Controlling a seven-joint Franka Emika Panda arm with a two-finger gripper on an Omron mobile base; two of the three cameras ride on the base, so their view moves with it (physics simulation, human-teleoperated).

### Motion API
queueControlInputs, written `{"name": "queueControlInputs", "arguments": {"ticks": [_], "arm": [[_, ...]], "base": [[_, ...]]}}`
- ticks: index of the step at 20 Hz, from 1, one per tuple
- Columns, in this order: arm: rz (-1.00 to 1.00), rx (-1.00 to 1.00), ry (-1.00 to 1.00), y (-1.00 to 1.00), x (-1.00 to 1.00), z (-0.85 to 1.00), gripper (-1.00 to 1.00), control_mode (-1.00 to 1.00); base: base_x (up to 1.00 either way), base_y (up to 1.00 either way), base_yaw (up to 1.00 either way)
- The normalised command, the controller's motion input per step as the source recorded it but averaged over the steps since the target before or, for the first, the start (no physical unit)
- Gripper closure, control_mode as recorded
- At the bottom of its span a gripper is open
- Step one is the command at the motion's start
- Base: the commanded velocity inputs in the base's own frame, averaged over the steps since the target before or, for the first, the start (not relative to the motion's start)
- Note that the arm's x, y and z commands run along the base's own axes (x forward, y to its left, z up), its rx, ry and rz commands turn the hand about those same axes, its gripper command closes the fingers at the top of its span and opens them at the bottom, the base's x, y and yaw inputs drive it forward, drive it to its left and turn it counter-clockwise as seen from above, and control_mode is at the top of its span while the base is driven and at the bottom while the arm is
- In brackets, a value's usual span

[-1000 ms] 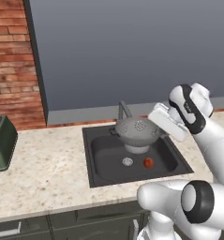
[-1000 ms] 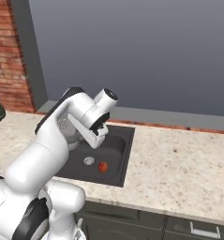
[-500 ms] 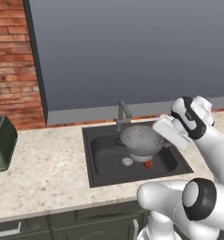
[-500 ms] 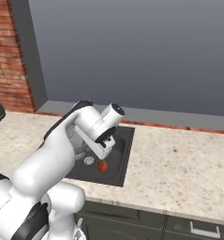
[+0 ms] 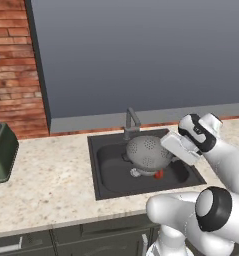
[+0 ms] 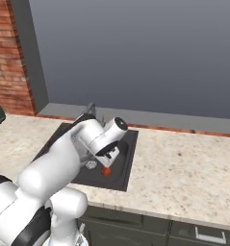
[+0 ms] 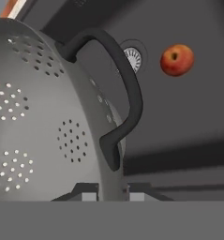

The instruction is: Pick the strainer and colander and place them in the sink. Then turn on the water.

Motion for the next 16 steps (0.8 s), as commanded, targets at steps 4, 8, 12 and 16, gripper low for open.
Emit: {"name": "queueControlInputs", "arguments": {"ticks": [4, 8, 12, 16], "arm": [[0.00, 0.01, -0.01, 0.00, 0.44, -0.34, 1.00, -1.00], [0.00, 0.00, 0.06, 0.00, 0.47, -0.24, 1.00, -1.00], [0.00, 0.00, 0.13, 0.00, 0.43, -0.24, 1.00, -1.00], [0.00, 0.00, 0.04, 0.00, 0.36, -0.34, 1.00, -1.00]], "base": [[0.00, 0.00, 0.00], [0.00, 0.00, 0.00], [0.00, 0.00, 0.00], [0.00, 0.00, 0.00]]}}
